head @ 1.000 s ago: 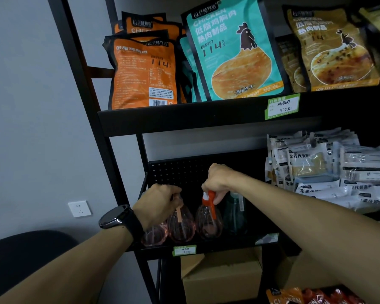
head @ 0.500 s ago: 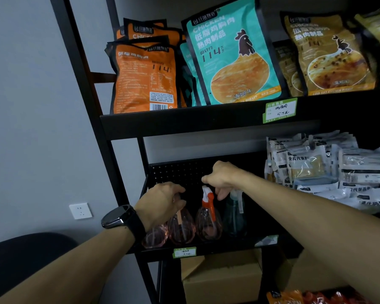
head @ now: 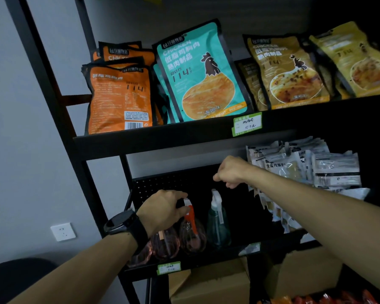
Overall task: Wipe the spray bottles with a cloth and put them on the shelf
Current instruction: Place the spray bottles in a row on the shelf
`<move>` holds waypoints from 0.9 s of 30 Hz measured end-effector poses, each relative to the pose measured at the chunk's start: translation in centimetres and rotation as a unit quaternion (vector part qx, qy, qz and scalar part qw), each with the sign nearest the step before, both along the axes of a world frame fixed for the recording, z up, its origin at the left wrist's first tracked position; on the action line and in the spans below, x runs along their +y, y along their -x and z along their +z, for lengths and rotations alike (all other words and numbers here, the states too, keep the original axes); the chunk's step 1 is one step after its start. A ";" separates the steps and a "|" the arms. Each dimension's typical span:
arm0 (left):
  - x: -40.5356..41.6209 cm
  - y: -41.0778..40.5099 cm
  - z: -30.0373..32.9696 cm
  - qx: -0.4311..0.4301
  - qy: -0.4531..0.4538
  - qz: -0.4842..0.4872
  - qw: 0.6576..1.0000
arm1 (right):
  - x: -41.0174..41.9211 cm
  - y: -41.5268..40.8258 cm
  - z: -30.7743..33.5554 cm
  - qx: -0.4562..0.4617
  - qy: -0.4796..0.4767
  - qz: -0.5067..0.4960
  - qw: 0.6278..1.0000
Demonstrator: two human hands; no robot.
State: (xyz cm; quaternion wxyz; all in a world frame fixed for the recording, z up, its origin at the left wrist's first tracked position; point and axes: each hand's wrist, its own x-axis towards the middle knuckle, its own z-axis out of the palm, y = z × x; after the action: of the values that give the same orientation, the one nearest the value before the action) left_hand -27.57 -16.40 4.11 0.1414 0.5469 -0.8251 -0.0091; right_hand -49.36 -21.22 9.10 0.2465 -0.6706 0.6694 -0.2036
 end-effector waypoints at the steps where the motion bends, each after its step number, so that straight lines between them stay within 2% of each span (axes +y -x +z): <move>1: -0.2 0.3 -0.3 0.001 -0.005 -0.002 1.000 | 0.0 0.1 -0.6 0.005 -0.003 0.005 1.000; 10: -1.3 1.3 -2.5 0.005 -0.019 -0.019 1.000 | 0.1 -0.6 -4.0 0.026 -0.018 0.038 0.999; 27: -1.6 1.2 -2.7 0.000 -0.010 -0.029 1.000 | 0.0 -1.5 -3.8 0.043 -0.029 0.054 0.997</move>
State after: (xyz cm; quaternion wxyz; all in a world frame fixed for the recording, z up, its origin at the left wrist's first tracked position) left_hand -28.75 -18.00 1.40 0.1353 0.5241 -0.8406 -0.0214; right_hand -47.83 -21.21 5.32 0.2470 -0.7068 0.6477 -0.1412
